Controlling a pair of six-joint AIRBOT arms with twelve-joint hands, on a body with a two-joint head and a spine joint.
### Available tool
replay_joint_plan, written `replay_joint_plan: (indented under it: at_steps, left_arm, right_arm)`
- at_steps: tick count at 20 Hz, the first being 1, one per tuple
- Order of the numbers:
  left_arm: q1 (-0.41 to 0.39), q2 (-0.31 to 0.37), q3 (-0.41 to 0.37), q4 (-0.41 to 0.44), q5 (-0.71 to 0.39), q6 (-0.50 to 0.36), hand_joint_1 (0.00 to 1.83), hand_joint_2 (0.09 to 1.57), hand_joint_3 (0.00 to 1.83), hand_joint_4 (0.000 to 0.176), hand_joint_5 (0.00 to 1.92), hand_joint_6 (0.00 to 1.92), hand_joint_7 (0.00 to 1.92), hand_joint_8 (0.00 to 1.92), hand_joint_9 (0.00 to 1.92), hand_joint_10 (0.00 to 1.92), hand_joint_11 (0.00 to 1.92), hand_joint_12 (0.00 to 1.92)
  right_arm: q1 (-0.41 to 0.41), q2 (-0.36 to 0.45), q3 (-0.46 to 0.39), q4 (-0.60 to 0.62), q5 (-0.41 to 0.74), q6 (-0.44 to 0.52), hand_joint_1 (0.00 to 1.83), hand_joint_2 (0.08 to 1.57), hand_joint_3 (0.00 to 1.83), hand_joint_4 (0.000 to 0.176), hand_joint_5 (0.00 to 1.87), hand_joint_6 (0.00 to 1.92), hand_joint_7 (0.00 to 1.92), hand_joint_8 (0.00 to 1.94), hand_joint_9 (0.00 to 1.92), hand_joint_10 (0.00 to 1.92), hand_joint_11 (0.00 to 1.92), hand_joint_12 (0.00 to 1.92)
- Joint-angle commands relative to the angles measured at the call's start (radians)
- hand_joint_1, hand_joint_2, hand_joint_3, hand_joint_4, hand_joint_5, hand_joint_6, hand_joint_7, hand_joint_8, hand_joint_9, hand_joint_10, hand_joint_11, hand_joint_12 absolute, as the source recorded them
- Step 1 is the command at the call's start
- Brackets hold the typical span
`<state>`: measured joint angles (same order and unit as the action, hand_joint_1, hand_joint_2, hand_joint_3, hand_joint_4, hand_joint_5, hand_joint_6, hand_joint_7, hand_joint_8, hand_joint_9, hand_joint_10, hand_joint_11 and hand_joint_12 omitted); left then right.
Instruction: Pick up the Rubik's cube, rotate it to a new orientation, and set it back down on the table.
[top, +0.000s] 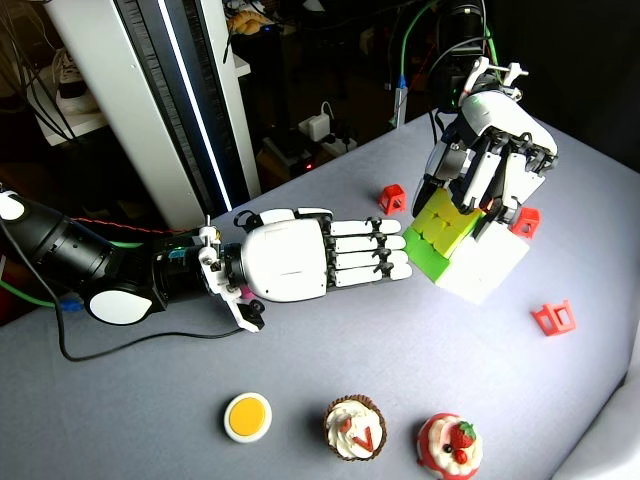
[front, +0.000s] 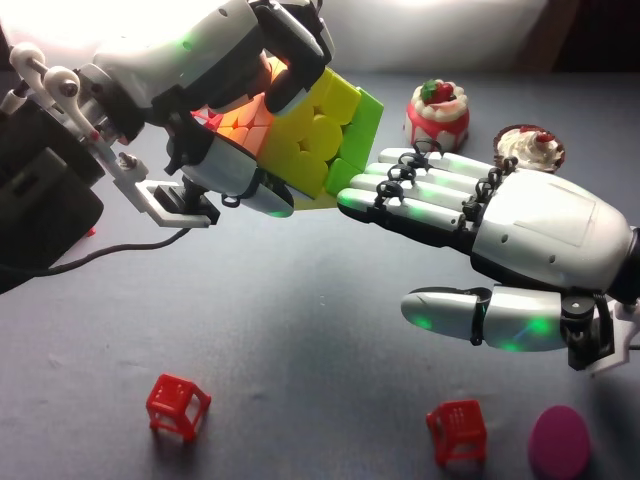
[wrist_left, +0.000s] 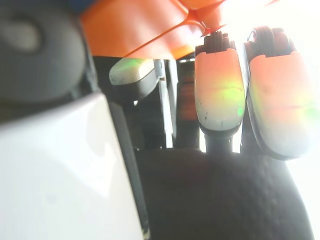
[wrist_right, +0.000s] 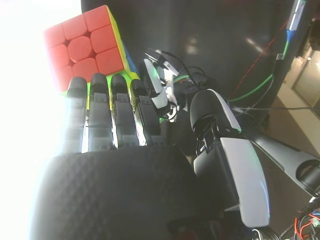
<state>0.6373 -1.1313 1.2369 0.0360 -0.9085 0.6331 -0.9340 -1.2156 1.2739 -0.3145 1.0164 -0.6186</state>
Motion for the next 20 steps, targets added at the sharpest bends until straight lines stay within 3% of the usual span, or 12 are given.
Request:
replay_joint_plan:
  at_steps: [1, 4, 6, 7, 8, 11, 12, 13, 14, 16, 18, 20]
  left_arm:
    - [-0.023, -0.002, -0.003, -0.012, -0.157, -0.012, 1.55, 0.55, 1.24, 0.000, 1.20, 1.92, 1.45, 1.92, 1.56, 1.92, 1.67, 1.92]
    - [-0.019, -0.001, -0.003, -0.014, -0.156, -0.011, 1.55, 0.55, 1.24, 0.000, 1.24, 1.92, 1.46, 1.92, 1.57, 1.92, 1.68, 1.92]
    - [-0.017, -0.001, -0.002, -0.020, -0.155, -0.009, 1.56, 0.59, 1.17, 0.000, 1.25, 1.92, 1.46, 1.92, 1.58, 1.92, 1.68, 1.92]
    - [-0.014, -0.001, -0.001, -0.024, -0.154, -0.009, 1.56, 0.63, 1.11, 0.000, 1.22, 1.92, 1.45, 1.92, 1.57, 1.92, 1.67, 1.92]
    - [-0.011, -0.001, 0.000, -0.028, -0.153, -0.009, 1.57, 0.64, 1.07, 0.000, 1.21, 1.92, 1.46, 1.92, 1.58, 1.92, 1.68, 1.92]
    - [0.000, -0.006, 0.003, -0.048, -0.149, -0.009, 1.58, 0.60, 1.11, 0.000, 1.26, 1.92, 1.46, 1.92, 1.56, 1.92, 1.64, 1.92]
    - [0.001, -0.007, 0.004, -0.051, -0.147, -0.010, 1.55, 0.60, 1.14, 0.000, 1.26, 1.92, 1.44, 1.92, 1.53, 1.92, 1.60, 1.92]
    - [0.004, -0.011, 0.007, -0.058, -0.143, -0.011, 1.45, 0.54, 1.49, 0.000, 1.23, 1.92, 1.09, 1.92, 1.44, 1.92, 1.51, 1.92]
    - [0.007, -0.013, 0.009, -0.060, -0.135, -0.013, 1.42, 0.52, 1.57, 0.000, 1.22, 1.92, 1.03, 1.92, 1.38, 1.92, 1.44, 1.92]
    - [0.013, -0.017, 0.013, -0.070, -0.124, -0.014, 1.40, 0.54, 1.54, 0.000, 1.14, 1.92, 0.99, 1.92, 1.37, 1.92, 1.46, 1.92]
    - [0.024, -0.031, 0.028, -0.088, -0.105, -0.022, 1.44, 0.49, 1.63, 0.000, 1.18, 1.92, 1.05, 1.92, 1.45, 1.92, 1.55, 1.92]
    - [0.036, -0.052, 0.055, -0.104, -0.074, -0.048, 1.49, 0.63, 1.16, 0.000, 1.25, 1.92, 1.38, 1.92, 1.47, 1.92, 1.56, 1.92]
  right_arm:
    - [0.013, -0.004, -0.002, 0.017, 0.121, 0.006, 0.00, 1.39, 0.00, 0.000, 0.12, 0.02, 0.12, 0.01, 0.10, 0.04, 0.00, 0.14]
    - [0.048, 0.024, -0.013, -0.024, 0.116, 0.006, 0.00, 1.42, 0.00, 0.000, 0.17, 0.03, 0.15, 0.01, 0.15, 0.08, 0.00, 0.67]
    - [0.077, 0.027, -0.035, -0.047, 0.115, 0.006, 0.00, 1.41, 0.00, 0.000, 0.20, 0.04, 0.19, 0.02, 0.17, 0.10, 0.00, 0.75]
    - [0.091, 0.042, -0.045, -0.053, 0.115, 0.006, 0.00, 1.43, 0.01, 0.000, 0.27, 0.07, 0.25, 0.03, 0.22, 0.14, 0.00, 0.96]
    - [0.101, 0.061, -0.056, -0.053, 0.115, 0.006, 0.00, 1.45, 0.00, 0.000, 0.28, 0.09, 0.26, 0.01, 0.15, 0.33, 0.00, 1.07]
    - [0.134, 0.122, -0.090, -0.051, 0.116, 0.006, 0.00, 1.42, 0.00, 0.000, 0.13, 0.03, 0.06, 0.01, 0.00, 0.29, 0.00, 0.48]
    - [0.138, 0.133, -0.096, -0.047, 0.116, 0.006, 0.00, 1.40, 0.00, 0.000, 0.12, 0.02, 0.04, 0.00, 0.00, 0.29, 0.00, 0.46]
    - [0.146, 0.154, -0.108, -0.040, 0.116, 0.006, 0.00, 1.39, 0.00, 0.000, 0.20, 0.05, 0.12, 0.02, 0.01, 0.28, 0.00, 0.52]
    - [0.152, 0.172, -0.119, -0.026, 0.117, 0.006, 0.00, 1.40, 0.00, 0.000, 0.24, 0.04, 0.16, 0.02, 0.02, 0.20, 0.00, 0.46]
    - [0.159, 0.196, -0.134, -0.004, 0.119, 0.006, 0.00, 1.40, 0.00, 0.000, 0.13, 0.01, 0.06, 0.00, 0.01, 0.03, 0.00, 0.03]
    - [0.159, 0.217, -0.141, 0.025, 0.135, 0.006, 0.00, 1.39, 0.00, 0.000, 0.08, 0.00, 0.07, 0.01, 0.05, 0.04, 0.00, 0.00]
    - [0.159, 0.233, -0.144, 0.047, 0.146, 0.006, 0.00, 1.39, 0.00, 0.000, 0.11, 0.01, 0.08, 0.01, 0.07, 0.04, 0.03, 0.01]
